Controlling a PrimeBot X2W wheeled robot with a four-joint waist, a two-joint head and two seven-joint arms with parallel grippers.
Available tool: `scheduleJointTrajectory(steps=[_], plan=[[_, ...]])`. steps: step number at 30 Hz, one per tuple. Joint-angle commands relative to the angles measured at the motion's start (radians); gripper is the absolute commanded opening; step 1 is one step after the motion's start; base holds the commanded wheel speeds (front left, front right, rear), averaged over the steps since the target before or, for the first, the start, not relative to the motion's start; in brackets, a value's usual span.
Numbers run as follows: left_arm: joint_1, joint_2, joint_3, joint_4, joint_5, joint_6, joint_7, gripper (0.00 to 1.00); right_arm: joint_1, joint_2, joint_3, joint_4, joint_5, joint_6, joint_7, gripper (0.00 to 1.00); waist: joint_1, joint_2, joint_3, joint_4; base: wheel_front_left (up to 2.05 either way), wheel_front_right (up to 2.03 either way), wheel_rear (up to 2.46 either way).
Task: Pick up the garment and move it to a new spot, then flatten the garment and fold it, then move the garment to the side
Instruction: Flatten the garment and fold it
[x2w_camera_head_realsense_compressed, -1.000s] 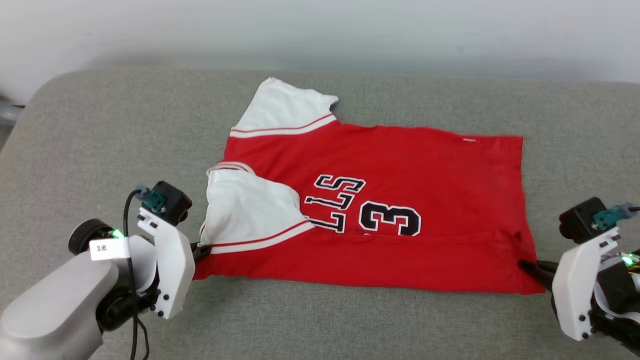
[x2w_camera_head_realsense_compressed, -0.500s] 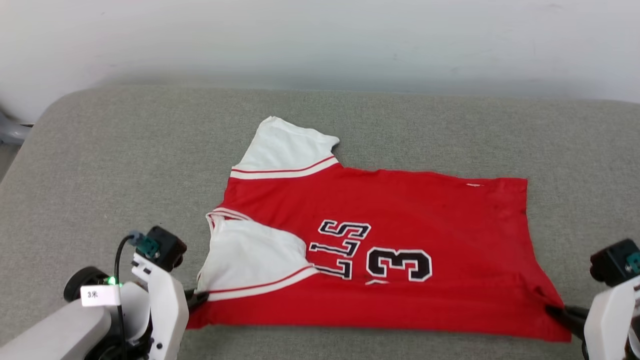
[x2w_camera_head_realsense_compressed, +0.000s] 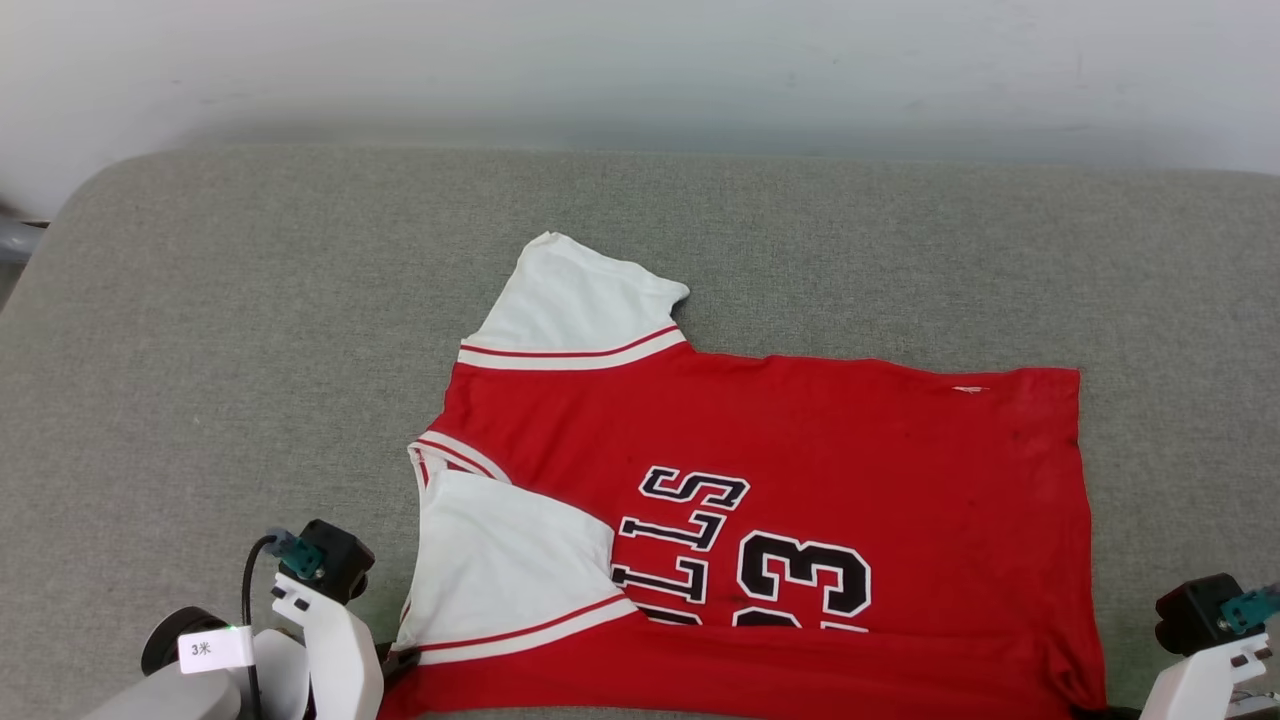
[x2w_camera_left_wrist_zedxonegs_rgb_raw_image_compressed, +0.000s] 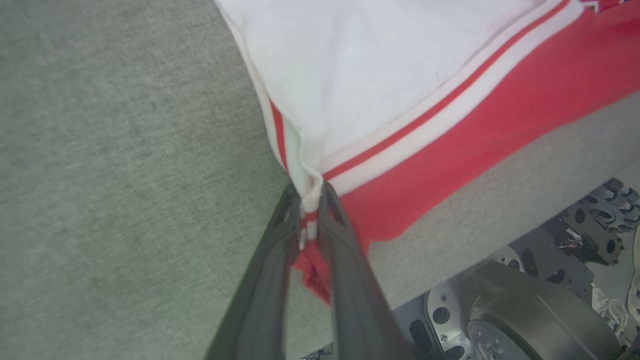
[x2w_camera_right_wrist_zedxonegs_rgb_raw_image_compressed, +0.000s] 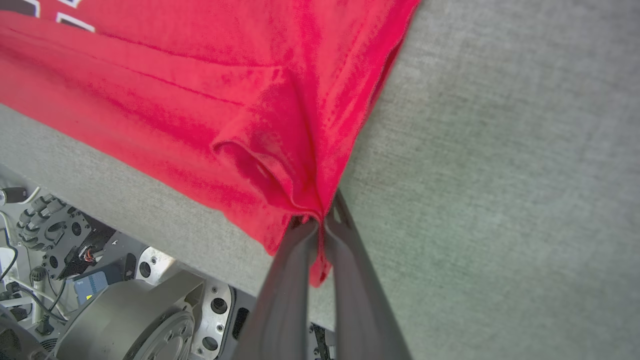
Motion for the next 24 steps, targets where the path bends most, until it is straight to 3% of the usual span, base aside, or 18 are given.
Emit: scheduleJointTrajectory(steps=[1,2,12,18,24], plan=[[-0.001,0.0,0.005,0.014,0.013,0.008,-0.012,1.0,-0.002,0.007,-0.001,0.01,-0.008,-0.001,-0.016,0.64,0.0,0.0,0.0,0.0,0.0,0.0,0.0],[-0.002,-0.002,0.008,0.019,0.014,0.009,-0.022,1.0,-0.008,0.015,-0.002,0.015,-0.008,-0.001,-0.037,1.0,0.0,0.0,-0.002,0.0,0.0,0.0,0.0],[-0.04,0.026,0.074,-0.013,0.051,0.035,-0.159,1.0,-0.059,0.09,-0.116,-0.015,-0.112,-0.001,-0.337,1.0,0.0,0.0,-0.041,-0.007,0.0,0.0,0.0],[-0.106,0.019,0.135,-0.009,0.097,0.07,-0.268,1.0,-0.097,0.219,-0.219,-0.071,-0.258,-0.001,-0.539,1.0,0.0,0.0,-0.035,-0.03,0.0,0.0,0.0],[-0.217,-0.005,0.174,0.036,0.126,0.048,-0.309,1.0,-0.099,0.333,-0.247,-0.175,-0.396,-0.001,-0.657,1.0,0.0,0.0,0.011,-0.065,0.0,0.0,0.0]])
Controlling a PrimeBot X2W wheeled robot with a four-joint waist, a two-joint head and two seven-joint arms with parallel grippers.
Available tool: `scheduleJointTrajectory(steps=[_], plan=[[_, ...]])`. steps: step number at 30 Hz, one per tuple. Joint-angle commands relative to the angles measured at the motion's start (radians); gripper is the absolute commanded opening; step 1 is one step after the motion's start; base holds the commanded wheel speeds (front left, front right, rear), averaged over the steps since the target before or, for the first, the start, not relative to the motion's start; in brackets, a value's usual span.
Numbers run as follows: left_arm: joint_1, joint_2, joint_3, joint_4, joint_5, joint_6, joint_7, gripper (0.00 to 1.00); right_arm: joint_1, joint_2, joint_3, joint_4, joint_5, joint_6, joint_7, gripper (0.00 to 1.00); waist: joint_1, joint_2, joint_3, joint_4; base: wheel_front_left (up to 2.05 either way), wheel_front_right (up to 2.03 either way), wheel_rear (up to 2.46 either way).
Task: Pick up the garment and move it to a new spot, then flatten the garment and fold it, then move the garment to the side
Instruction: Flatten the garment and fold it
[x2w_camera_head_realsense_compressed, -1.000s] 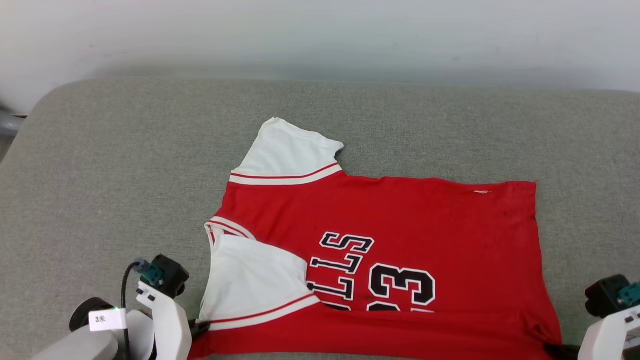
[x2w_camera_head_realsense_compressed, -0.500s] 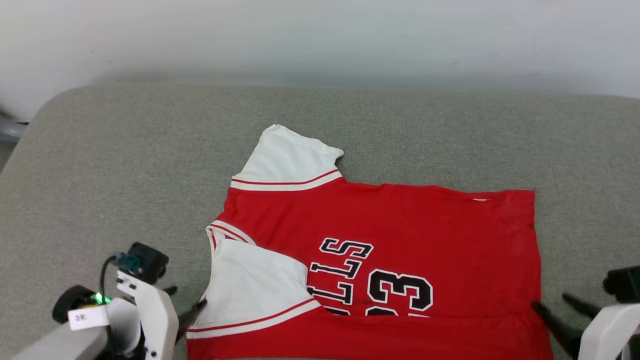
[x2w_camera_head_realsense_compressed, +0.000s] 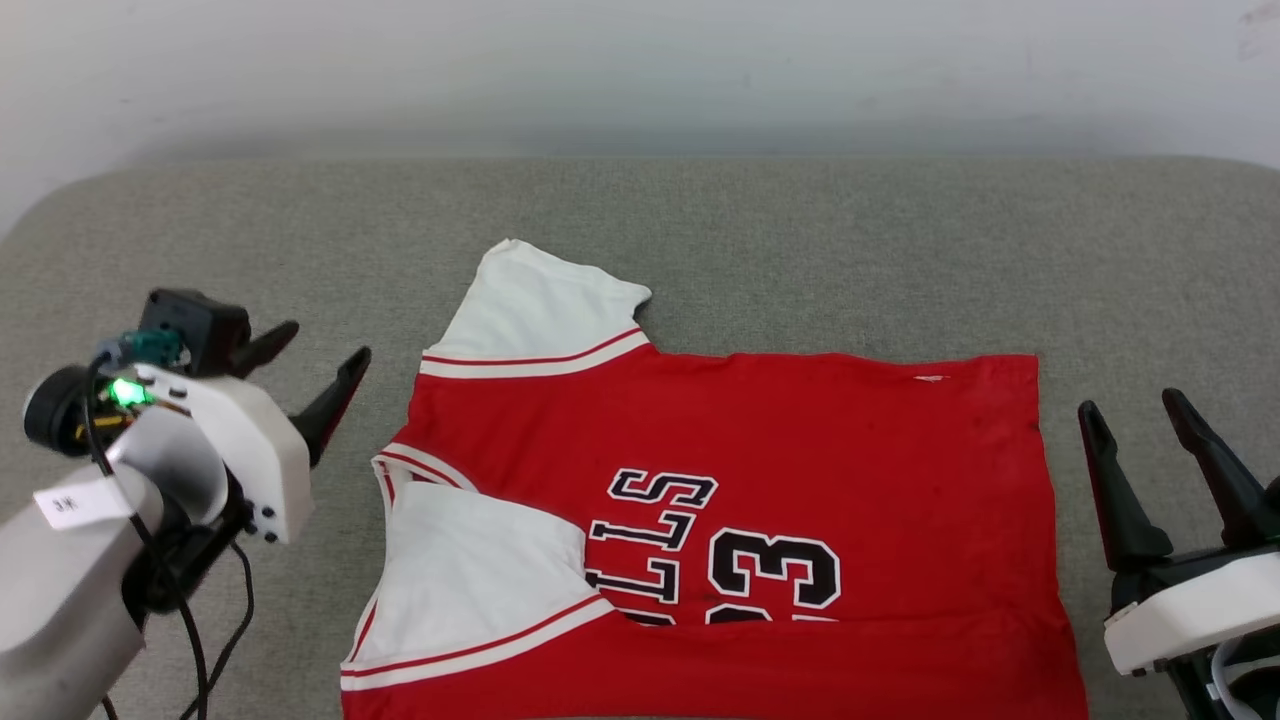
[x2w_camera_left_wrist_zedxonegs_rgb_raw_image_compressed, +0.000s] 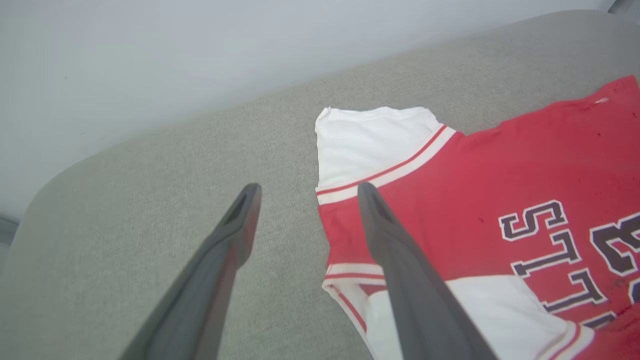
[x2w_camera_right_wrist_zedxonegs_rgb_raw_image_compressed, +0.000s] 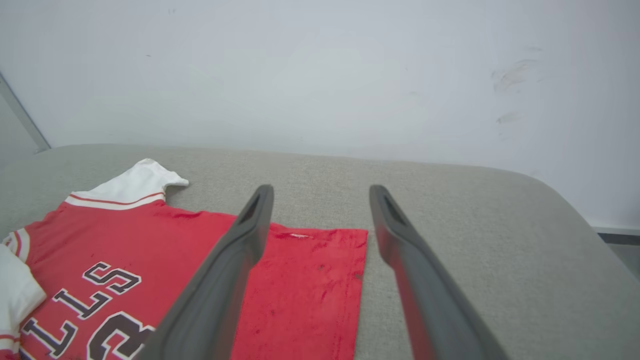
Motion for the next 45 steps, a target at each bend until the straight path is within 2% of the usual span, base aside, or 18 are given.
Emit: scheduleJointTrajectory(steps=[1,9,13,18,25,32,39,40,41,45], plan=[[-0.032,-0.009,0.009,0.01,0.008,-0.008,-0.003,1.0,-0.004,0.01,0.004,-0.022,-0.03,-0.001,-0.017,1.0,0.0,0.0,0.029,-0.021,0.0,0.0,0.0],[-0.245,-0.05,0.01,0.112,0.022,-0.079,0.097,1.0,0.001,0.116,0.022,-0.121,-0.147,-0.001,-0.056,1.0,0.0,0.0,0.152,-0.076,0.0,0.0,0.0],[-0.349,-0.063,-0.002,0.168,-0.019,-0.127,0.233,1.0,-0.021,0.134,0.038,-0.145,-0.165,-0.001,-0.063,1.0,0.0,0.0,0.217,-0.102,0.0,0.0,0.0],[-0.48,-0.058,-0.03,0.213,-0.076,-0.156,0.436,1.0,-0.053,0.148,0.052,-0.161,-0.179,-0.001,-0.078,1.0,0.0,0.0,0.297,-0.135,0.0,0.0,0.0],[-0.634,-0.048,-0.069,0.226,-0.114,-0.163,0.636,1.0,-0.1,0.155,0.057,-0.14,-0.177,-0.001,-0.096,1.0,0.0,0.0,0.401,-0.17,0.0,0.0,0.0],[-0.714,-0.028,-0.147,0.233,-0.103,-0.164,0.742,1.0,-0.133,0.164,0.076,-0.104,-0.17,-0.001,-0.131,1.0,0.0,0.0,0.478,-0.191,0.0,0.0,0.0],[-0.687,0.006,-0.256,0.238,-0.087,-0.162,0.813,1.0,-0.15,0.163,0.068,-0.087,-0.168,-0.001,-0.151,1.0,0.0,0.0,0.492,-0.196,0.0,0.0,0.0],[-0.683,0.012,-0.266,0.237,-0.092,-0.162,0.817,0.38,-0.154,0.163,0.065,-0.089,-0.169,-0.001,-0.155,1.0,0.0,0.0,0.492,-0.196,0.0,0.0,0.0],[-0.68,0.016,-0.273,0.238,-0.096,-0.163,0.817,0.0,-0.157,0.164,0.063,-0.09,-0.17,-0.001,-0.155,1.0,0.0,0.0,0.49,-0.195,0.0,0.0,0.0],[-0.677,0.005,-0.264,0.243,-0.12,-0.163,0.765,0.0,-0.166,0.161,0.052,-0.106,-0.165,-0.001,-0.153,1.0,0.0,0.0,0.476,-0.19,0.0,0.0,0.0]])
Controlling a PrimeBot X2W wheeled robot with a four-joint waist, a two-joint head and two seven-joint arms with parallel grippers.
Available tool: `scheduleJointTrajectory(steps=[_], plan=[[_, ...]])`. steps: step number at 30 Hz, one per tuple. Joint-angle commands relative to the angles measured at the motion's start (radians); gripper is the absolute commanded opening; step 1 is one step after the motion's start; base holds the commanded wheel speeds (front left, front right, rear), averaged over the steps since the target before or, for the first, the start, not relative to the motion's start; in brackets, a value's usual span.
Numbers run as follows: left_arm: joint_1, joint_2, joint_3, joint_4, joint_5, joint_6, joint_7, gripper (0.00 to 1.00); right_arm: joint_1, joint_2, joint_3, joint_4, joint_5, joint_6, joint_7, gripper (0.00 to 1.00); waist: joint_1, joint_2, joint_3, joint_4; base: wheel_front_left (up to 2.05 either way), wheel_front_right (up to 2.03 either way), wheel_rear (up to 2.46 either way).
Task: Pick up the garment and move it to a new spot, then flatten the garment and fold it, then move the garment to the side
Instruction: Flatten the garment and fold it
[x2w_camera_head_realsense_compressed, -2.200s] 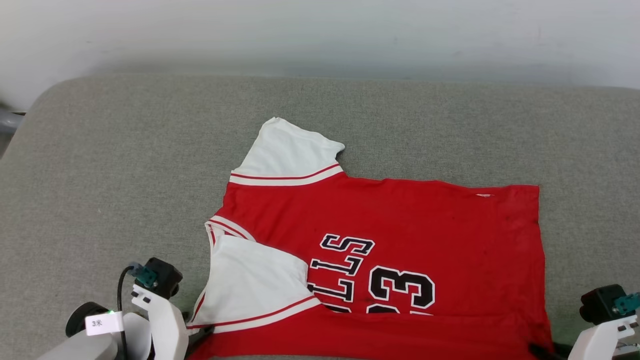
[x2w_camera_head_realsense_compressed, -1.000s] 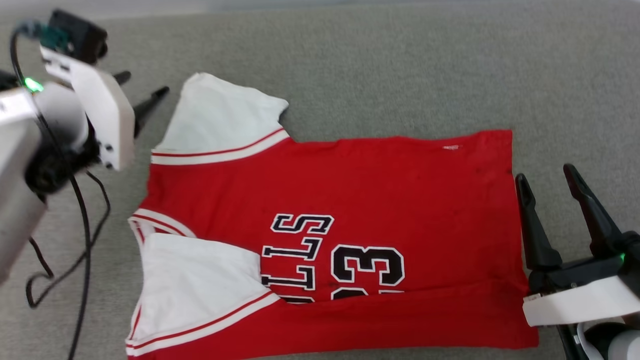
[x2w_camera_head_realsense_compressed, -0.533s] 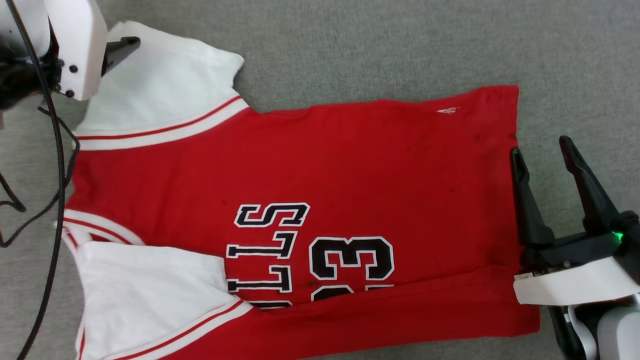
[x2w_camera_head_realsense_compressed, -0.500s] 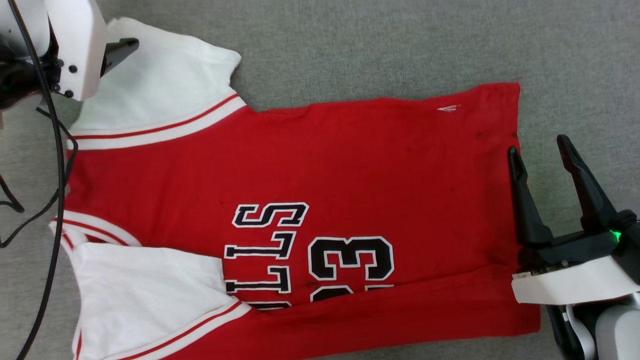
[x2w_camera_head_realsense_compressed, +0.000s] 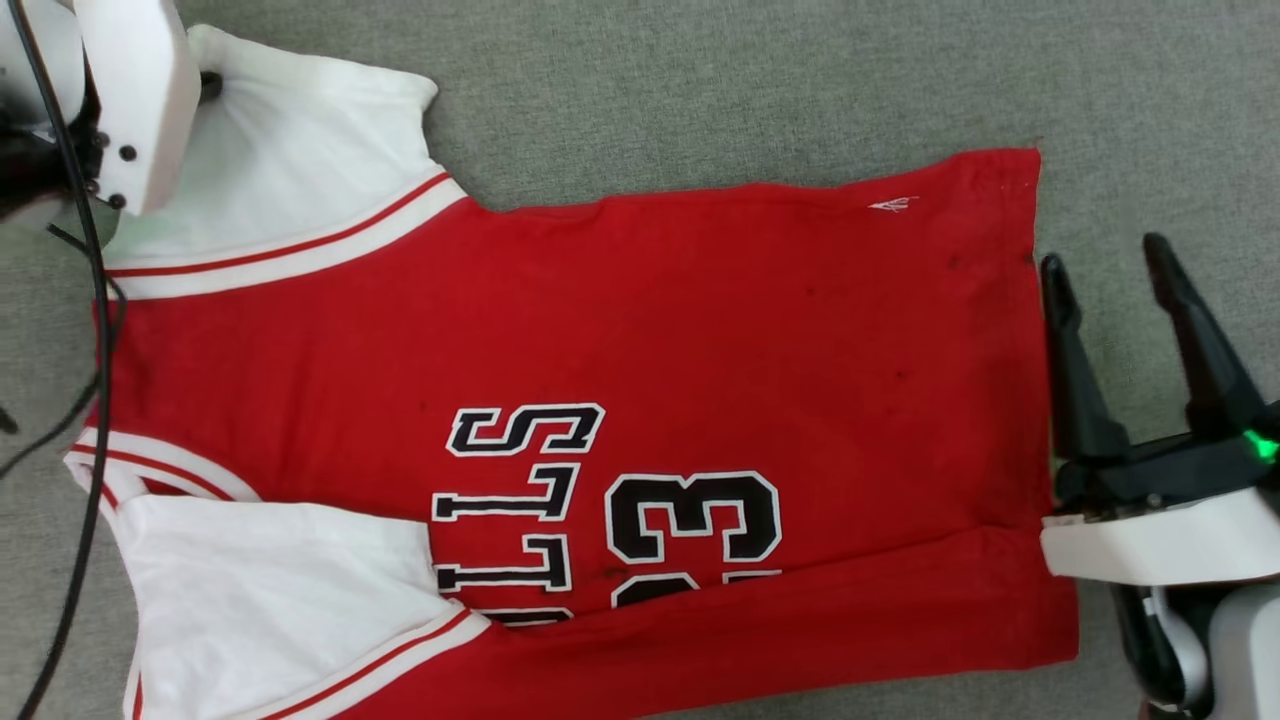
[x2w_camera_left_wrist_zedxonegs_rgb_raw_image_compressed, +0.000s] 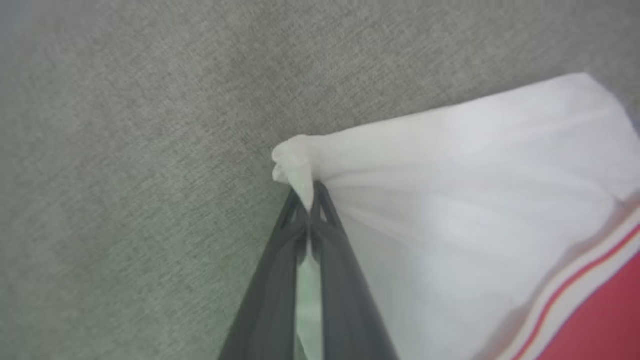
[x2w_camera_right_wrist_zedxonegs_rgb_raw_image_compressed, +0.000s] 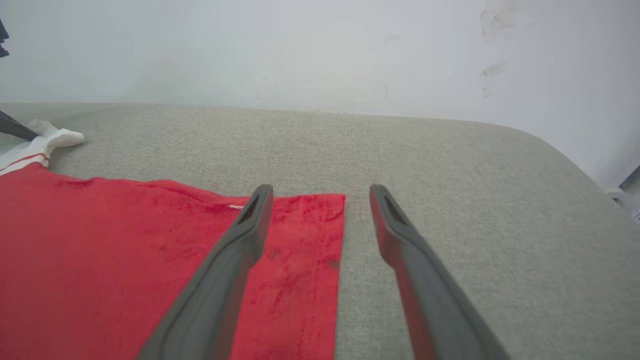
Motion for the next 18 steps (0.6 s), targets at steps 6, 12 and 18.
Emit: scheduleJointTrajectory(steps=[6,12,18], plan=[[0.046,-0.052,-0.028,-0.017,0.003,0.002,-0.141,0.0,-0.064,-0.153,-0.038,-0.031,0.078,-0.001,0.232,1.0,-0.0001,0.0,-0.089,0.065,0.0,0.0,0.0],[0.046,-0.077,-0.049,-0.045,0.004,0.002,-0.206,0.0,-0.162,-0.351,0.026,0.001,0.209,-0.001,0.515,1.0,-0.0001,0.0,-0.125,0.106,0.0,0.0,0.0],[0.025,-0.088,-0.073,-0.089,0.005,0.002,-0.251,0.0,-0.332,-0.513,0.128,0.068,0.402,-0.001,0.89,1.0,-0.0001,0.0,-0.137,0.137,0.0,0.0,0.0]])
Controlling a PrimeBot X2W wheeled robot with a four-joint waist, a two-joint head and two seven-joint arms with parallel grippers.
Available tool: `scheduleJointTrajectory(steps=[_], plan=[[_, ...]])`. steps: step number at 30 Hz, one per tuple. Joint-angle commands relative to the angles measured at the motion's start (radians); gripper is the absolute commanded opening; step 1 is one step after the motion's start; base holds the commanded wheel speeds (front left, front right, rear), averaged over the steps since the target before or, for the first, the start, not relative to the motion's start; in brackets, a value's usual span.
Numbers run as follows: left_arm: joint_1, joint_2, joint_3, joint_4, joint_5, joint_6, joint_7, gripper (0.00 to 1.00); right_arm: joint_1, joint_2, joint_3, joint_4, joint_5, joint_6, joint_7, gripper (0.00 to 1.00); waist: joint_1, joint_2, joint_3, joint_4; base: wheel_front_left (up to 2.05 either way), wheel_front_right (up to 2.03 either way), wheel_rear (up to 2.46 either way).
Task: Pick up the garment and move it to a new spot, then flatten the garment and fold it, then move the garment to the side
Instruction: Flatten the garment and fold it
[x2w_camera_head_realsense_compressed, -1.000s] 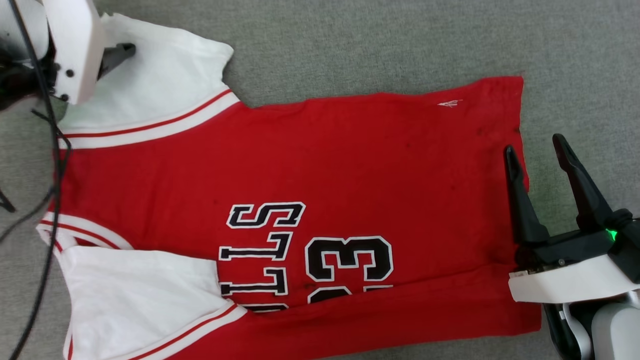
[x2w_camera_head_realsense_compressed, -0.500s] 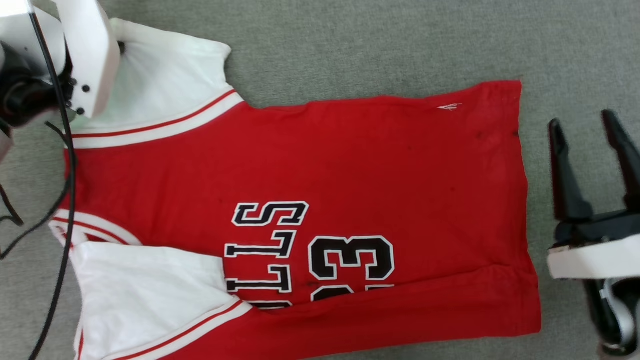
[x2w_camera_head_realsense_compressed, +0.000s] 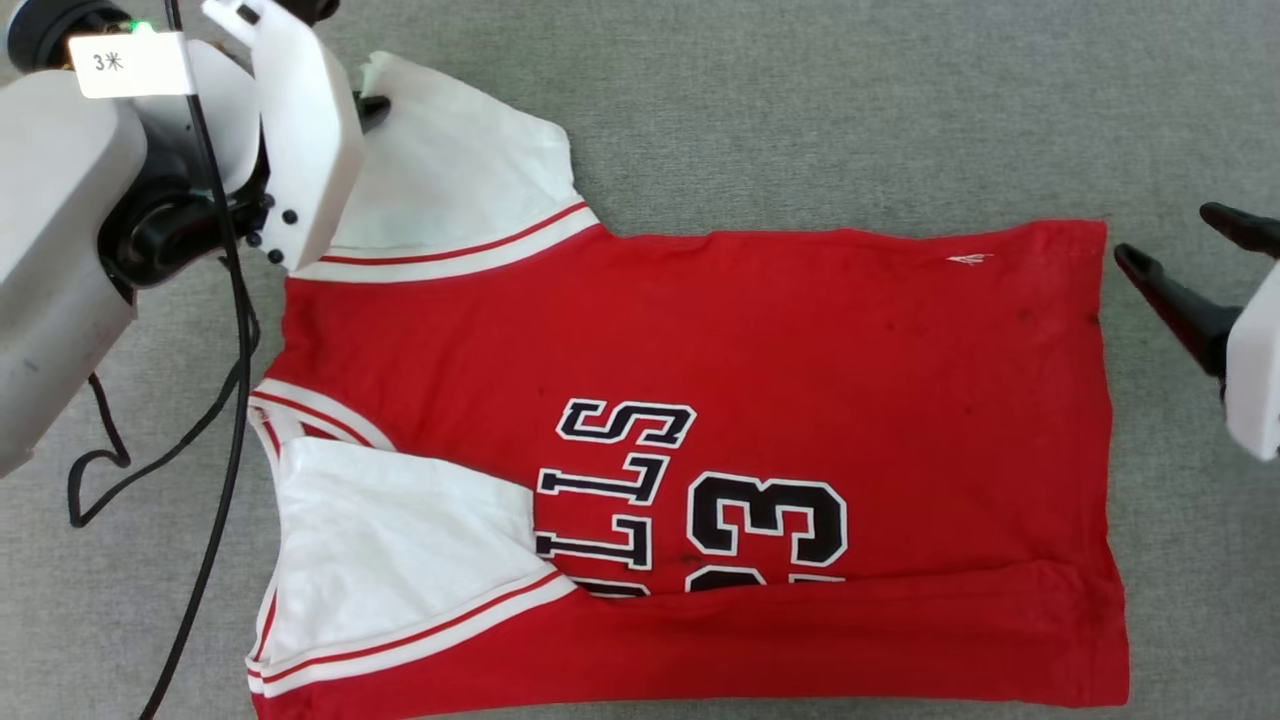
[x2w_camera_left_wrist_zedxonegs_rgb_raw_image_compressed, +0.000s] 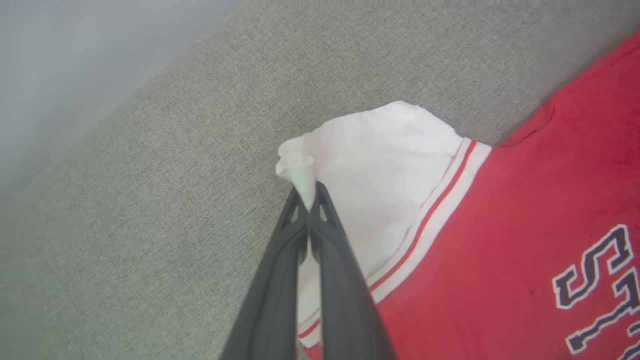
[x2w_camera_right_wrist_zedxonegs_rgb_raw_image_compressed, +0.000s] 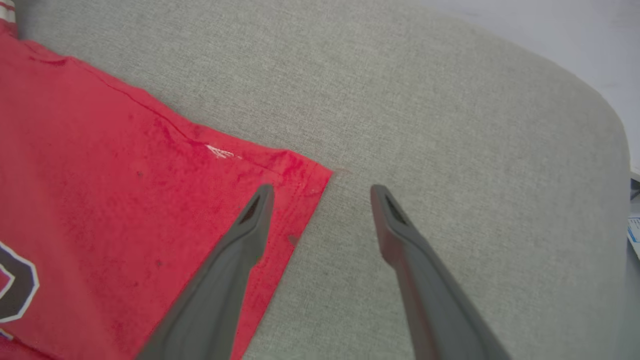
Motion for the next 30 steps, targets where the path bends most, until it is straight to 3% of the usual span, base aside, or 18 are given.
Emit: scheduleJointTrajectory(steps=[1,5,9,15,23,24,25,30], plan=[[-0.01,-0.006,-0.003,-0.003,0.0,0.002,-0.008,0.0,-0.032,-0.014,0.013,0.011,0.016,-0.001,0.03,1.0,0.0,0.0,0.001,0.007,0.0,0.0,0.0],[-0.022,-0.012,-0.009,-0.018,-0.014,0.002,-0.025,0.0,-0.126,-0.047,0.07,0.079,0.072,-0.002,0.167,1.0,0.0,0.0,0.012,0.021,0.0,0.0,0.0],[-0.034,-0.013,-0.021,-0.026,-0.016,0.002,-0.037,0.0,-0.194,-0.034,0.12,0.164,0.08,-0.001,0.229,1.0,0.0,0.0,0.028,0.033,0.0,0.0,0.0],[-0.06,-0.016,-0.04,-0.025,-0.022,0.002,-0.06,0.0,-0.25,0.01,0.191,0.293,0.073,-0.001,0.235,1.0,0.0,0.0,0.055,0.048,0.0,0.0,0.0],[-0.08,-0.014,-0.077,-0.003,-0.035,0.002,-0.093,0.0,-0.202,0.032,0.339,0.428,0.084,0.0,0.181,1.0,0.0,0.0,0.063,0.058,0.0,0.0,0.0],[-0.08,-0.014,-0.082,0.001,-0.036,0.002,-0.097,0.0,-0.202,0.037,0.341,0.437,0.088,0.0,0.158,0.14,0.0,0.0,0.06,0.058,0.0,0.0,0.0],[-0.077,-0.014,-0.085,0.006,-0.039,0.002,-0.103,0.0,-0.204,0.041,0.342,0.444,0.092,0.0,0.135,0.0,0.0,0.0,0.055,0.057,0.0,0.0,0.0],[-0.052,-0.019,-0.105,0.026,-0.058,0.002,-0.132,0.0,-0.222,0.016,0.324,0.461,0.104,-0.001,-0.005,0.0,0.0,0.0,0.007,0.056,0.0,0.0,0.0]])
